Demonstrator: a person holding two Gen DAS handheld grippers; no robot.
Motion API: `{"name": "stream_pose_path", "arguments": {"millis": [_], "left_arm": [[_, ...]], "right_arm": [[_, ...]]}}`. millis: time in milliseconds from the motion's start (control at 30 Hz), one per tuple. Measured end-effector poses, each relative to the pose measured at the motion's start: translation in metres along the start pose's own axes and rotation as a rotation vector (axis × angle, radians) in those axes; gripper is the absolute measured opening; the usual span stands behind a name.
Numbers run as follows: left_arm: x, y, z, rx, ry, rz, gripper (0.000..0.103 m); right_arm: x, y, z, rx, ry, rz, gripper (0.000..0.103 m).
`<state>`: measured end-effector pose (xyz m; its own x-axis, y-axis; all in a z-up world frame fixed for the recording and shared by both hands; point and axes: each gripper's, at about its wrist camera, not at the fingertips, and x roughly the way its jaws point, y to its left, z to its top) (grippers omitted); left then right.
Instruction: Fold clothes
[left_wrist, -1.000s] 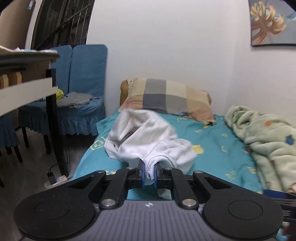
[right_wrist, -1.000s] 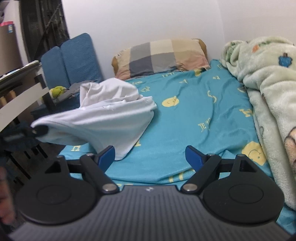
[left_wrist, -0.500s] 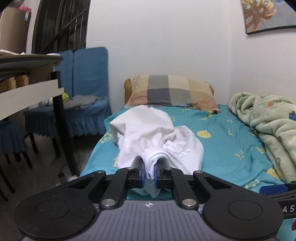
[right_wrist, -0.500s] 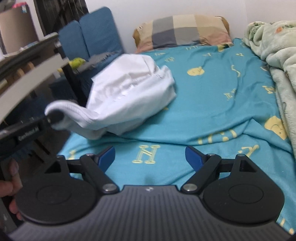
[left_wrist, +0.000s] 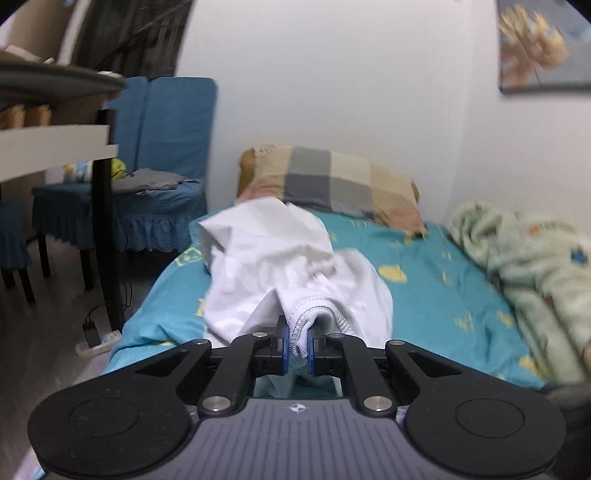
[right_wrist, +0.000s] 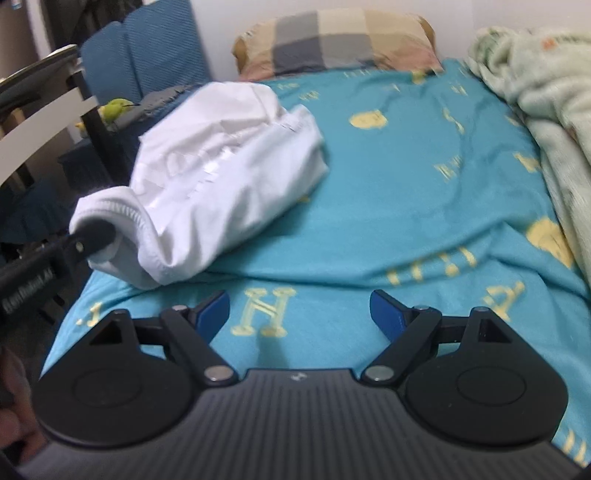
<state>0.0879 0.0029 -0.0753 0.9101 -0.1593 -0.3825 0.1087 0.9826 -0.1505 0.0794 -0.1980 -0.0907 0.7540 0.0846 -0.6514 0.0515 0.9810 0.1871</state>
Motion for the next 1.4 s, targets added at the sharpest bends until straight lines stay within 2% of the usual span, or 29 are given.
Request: {"name": "stream_pose_path", "arguments": {"millis": [133, 233, 267, 433, 567, 667, 800, 933, 1000, 1067, 1133, 1267, 1400], "left_arm": [[0.001, 0.031, 0.022, -0.138, -0.024, 0.028, 0.01], [0.001, 0.063, 0.04, -0.243, -0.034, 0.059, 0.01], [0.003, 0.074, 0.045, -0.284, -0.025, 0.065, 0.01], [0.02, 0.132, 0.043, -0.524, 0.122, 0.071, 0.01], [0.024, 0.152, 0.034, -0.613, 0.156, 0.093, 0.01], [0.022, 0.151, 0.033, -0.601, 0.148, 0.103, 0.01], [0.024, 0.143, 0.031, -0.586, 0.14, 0.108, 0.01], [0.028, 0.137, 0.027, -0.551, 0.168, 0.095, 0.01], [0.028, 0.132, 0.021, -0.516, 0.188, 0.087, 0.01], [0.029, 0.127, 0.018, -0.491, 0.203, 0.073, 0.01], [0.03, 0.122, 0.016, -0.472, 0.214, 0.054, 0.01], [0.027, 0.108, 0.02, -0.412, 0.206, -0.05, 0.01], [0.021, 0.076, 0.024, -0.268, 0.212, -0.156, 0.01]], "right_arm": [[0.001, 0.019, 0.001, -0.06, -0.051, 0.059, 0.085], [0.004, 0.03, 0.0, -0.1, -0.057, 0.088, 0.085], [0.006, 0.033, 0.001, -0.111, -0.057, 0.098, 0.085], [0.018, 0.054, 0.003, -0.156, -0.055, 0.156, 0.085], [0.031, 0.073, 0.003, -0.208, -0.055, 0.186, 0.084], [0.045, 0.083, 0.006, -0.195, -0.063, 0.181, 0.074], [0.067, 0.09, 0.006, -0.172, -0.049, 0.173, 0.073], [0.083, 0.092, 0.007, -0.176, -0.032, 0.163, 0.065], [0.085, 0.091, 0.01, -0.174, -0.033, 0.161, 0.053], [0.083, 0.083, 0.015, -0.152, -0.038, 0.136, 0.024], [0.08, 0.073, 0.02, -0.122, -0.044, 0.104, 0.018], [0.055, 0.049, 0.042, -0.08, -0.062, 0.056, 0.015], [0.019, 0.031, 0.068, -0.127, -0.032, 0.01, 0.014]]}}
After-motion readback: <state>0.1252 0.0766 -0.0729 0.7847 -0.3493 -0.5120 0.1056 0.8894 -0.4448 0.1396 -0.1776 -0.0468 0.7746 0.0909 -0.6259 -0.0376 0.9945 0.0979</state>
